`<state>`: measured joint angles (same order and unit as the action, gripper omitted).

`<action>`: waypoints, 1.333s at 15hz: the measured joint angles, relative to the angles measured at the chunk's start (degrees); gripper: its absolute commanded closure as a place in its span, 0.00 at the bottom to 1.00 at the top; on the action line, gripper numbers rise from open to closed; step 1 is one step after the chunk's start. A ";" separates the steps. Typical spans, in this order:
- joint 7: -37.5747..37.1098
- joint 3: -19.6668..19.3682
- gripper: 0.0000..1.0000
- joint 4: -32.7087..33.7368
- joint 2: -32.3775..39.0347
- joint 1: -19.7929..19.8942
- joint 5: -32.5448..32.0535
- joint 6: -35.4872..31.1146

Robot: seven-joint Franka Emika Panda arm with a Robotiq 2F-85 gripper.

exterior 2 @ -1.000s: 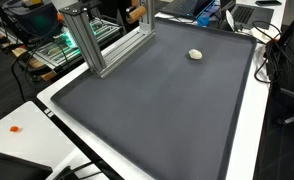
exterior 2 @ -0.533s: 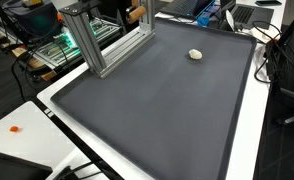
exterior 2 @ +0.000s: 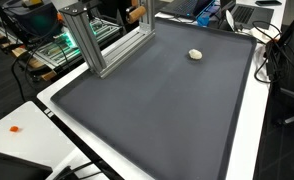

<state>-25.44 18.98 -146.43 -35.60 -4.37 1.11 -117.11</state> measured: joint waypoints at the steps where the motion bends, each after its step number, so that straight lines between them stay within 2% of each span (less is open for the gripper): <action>1: 1.11 -0.60 0.00 0.11 0.14 -0.71 0.73 0.35; 7: 6.49 -3.04 0.00 0.21 0.38 -3.60 2.73 2.71; 20: 11.37 -5.35 0.00 0.11 0.33 -5.63 5.08 5.69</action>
<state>-14.07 13.63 -146.32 -35.27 -10.00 6.19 -111.42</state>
